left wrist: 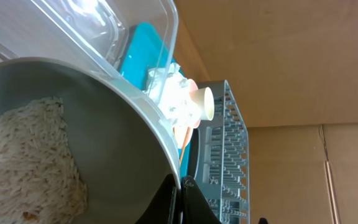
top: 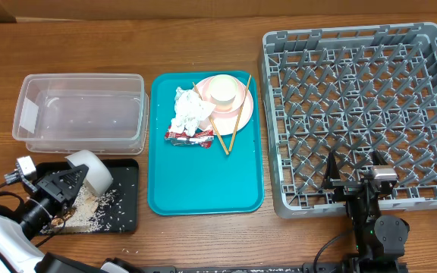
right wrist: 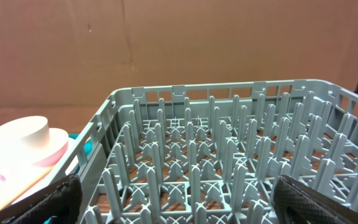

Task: Sort waste into correct bins and load items into the dishwasher
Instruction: 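Tilt the bowl with the left gripper to dump rice onto the black tray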

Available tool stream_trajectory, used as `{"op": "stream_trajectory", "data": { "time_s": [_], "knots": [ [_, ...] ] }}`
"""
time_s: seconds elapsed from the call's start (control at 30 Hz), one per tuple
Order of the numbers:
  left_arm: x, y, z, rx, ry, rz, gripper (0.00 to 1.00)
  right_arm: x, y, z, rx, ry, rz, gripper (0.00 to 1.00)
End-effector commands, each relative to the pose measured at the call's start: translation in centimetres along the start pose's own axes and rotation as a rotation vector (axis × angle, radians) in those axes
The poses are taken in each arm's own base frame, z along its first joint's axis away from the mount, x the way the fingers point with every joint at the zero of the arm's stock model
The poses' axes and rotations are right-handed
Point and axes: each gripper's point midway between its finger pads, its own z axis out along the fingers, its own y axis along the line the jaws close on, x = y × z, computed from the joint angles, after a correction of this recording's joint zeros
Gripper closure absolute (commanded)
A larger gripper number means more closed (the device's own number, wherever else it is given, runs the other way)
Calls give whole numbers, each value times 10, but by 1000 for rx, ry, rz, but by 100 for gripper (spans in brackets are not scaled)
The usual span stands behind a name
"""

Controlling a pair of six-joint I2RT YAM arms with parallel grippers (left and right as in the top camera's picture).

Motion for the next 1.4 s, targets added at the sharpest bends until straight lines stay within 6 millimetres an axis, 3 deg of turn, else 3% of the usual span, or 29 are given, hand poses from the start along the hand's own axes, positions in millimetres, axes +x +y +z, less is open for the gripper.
{"op": "stream_trajectory", "data": {
  "time_s": [0.0, 0.43, 0.57, 1.03, 1.17, 1.27, 1.37],
  "knots": [
    [-1, -11, 0, 48, -20, 33, 96, 1, 0, 0, 0, -7, -1, 0],
    [-1, -21, 0, 114, -26, -67, 96, 1, 0, 0, 0, -7, -1, 0],
    [-6, -14, 0, 80, -32, -32, 96, 1, 0, 0, 0, -7, -1, 0],
    [-2, -12, 1, 78, -15, -108, 96, 1, 0, 0, 0, -7, -1, 0],
    [4, -20, 0, 110, -4, -151, 96, 1, 0, 0, 0, -7, -1, 0],
    [-3, -9, 1, 64, -18, -85, 96, 1, 0, 0, 0, -7, -1, 0],
    [-5, -7, 1, 53, -17, -159, 96, 1, 0, 0, 0, -7, -1, 0]
  ]
}}
